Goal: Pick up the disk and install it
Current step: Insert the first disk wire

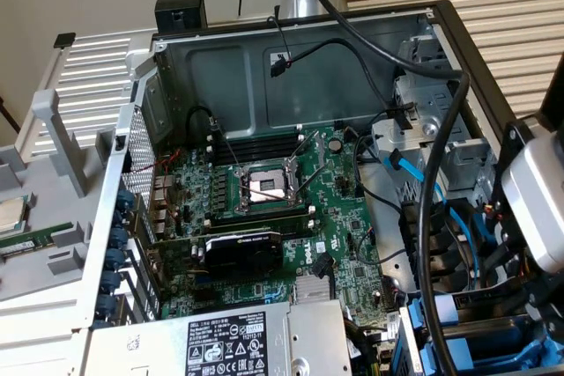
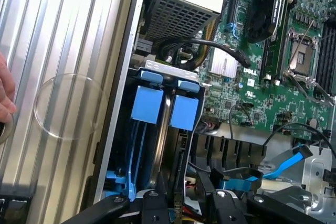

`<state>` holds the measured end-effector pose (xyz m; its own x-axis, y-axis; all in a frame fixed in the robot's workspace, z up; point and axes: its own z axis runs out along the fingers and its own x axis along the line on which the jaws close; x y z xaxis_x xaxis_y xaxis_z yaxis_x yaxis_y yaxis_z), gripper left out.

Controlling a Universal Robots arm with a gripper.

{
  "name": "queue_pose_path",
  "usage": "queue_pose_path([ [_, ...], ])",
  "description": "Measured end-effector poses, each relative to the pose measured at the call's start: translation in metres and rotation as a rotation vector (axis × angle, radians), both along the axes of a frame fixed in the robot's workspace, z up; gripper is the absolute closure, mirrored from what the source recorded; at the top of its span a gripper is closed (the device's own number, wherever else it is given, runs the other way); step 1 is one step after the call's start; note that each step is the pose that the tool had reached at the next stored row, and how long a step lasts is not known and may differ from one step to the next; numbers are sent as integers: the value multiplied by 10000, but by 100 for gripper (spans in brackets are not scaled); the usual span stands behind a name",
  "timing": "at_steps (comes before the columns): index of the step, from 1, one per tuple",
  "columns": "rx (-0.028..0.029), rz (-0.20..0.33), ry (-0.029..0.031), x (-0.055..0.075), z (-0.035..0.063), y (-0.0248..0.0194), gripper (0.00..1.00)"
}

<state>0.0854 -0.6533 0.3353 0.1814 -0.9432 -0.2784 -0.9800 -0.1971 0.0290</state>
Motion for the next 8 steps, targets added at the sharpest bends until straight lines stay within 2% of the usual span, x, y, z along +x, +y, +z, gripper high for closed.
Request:
queue_pose_path([
  [5, 84, 0, 112, 14, -6, 0, 64],
  [8, 105, 0, 203, 27, -9, 0, 64],
])
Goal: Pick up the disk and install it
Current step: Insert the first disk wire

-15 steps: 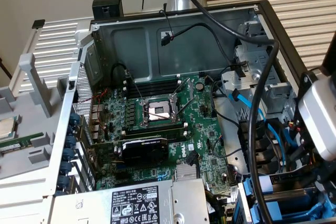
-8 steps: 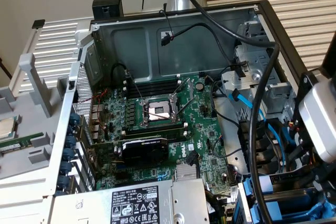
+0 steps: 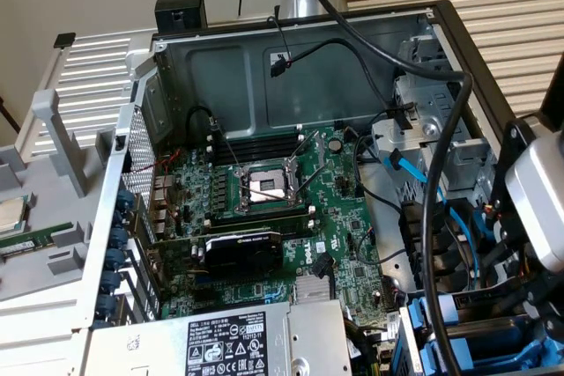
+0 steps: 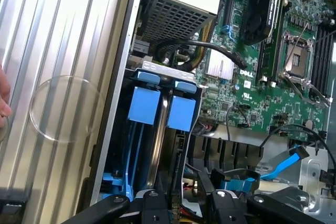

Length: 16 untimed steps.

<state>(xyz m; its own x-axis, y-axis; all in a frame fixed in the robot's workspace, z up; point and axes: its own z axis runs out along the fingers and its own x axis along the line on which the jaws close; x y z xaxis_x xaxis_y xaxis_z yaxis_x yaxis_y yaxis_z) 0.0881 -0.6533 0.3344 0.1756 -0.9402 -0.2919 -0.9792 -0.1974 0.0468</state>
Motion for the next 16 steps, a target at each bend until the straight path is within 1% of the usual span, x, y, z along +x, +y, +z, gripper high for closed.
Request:
queue_pose_path([
  [2, 2, 1, 53, 14, -1, 0, 64],
  [4, 7, -1, 73, 18, -2, 0, 64],
  [6, 6, -1, 84, 19, -3, -1, 64],
  [16, 6, 0, 84, 22, -19, -2, 64],
])
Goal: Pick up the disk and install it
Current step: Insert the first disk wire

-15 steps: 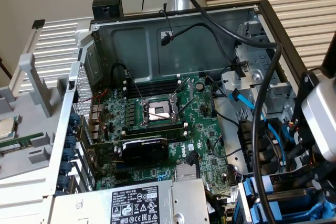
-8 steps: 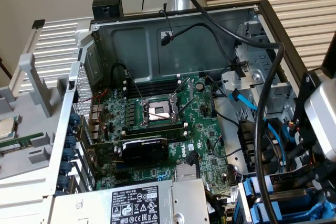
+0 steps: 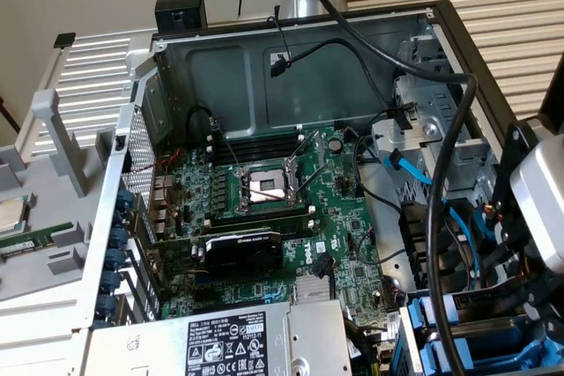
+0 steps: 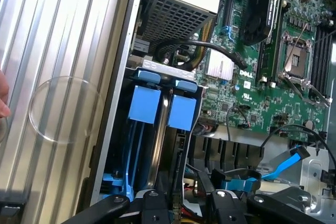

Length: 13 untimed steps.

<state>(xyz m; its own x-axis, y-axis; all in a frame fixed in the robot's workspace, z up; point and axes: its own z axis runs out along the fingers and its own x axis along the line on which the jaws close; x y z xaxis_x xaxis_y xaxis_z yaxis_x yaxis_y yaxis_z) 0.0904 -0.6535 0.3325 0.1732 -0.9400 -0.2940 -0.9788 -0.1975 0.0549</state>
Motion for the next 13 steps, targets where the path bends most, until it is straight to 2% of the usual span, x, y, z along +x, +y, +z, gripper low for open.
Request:
queue_pose_path([
  [4, 1, -1, 1, 0, 0, 0, 67],
  [5, 1, 0, 2, 0, 0, 0, 74],
  [13, 2, -1, 3, 0, -7, 0, 74],
])
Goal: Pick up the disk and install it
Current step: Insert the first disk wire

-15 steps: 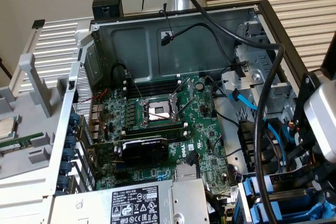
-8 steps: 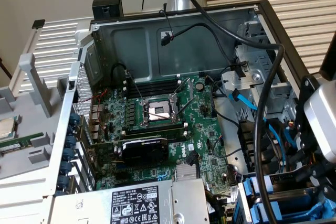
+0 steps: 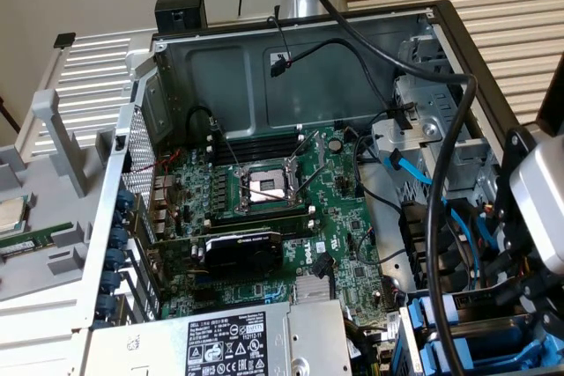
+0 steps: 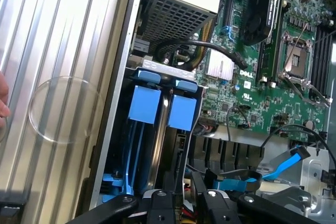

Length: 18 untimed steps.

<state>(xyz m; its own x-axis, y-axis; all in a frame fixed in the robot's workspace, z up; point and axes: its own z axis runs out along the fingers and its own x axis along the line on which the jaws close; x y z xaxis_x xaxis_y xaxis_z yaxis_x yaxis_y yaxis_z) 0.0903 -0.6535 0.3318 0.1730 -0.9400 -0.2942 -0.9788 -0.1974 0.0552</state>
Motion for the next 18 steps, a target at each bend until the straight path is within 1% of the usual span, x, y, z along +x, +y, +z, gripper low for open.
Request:
queue_pose_path([
  [4, 4, 0, 4, 0, -3, 0, 74],
  [9, 46, 0, 13, 0, -3, 0, 74],
  [11, 70, 0, 15, 0, -3, 0, 74],
  [16, 164, 0, 16, 0, -4, 0, 74],
  [18, 189, 0, 17, 0, -3, 0, 74],
])
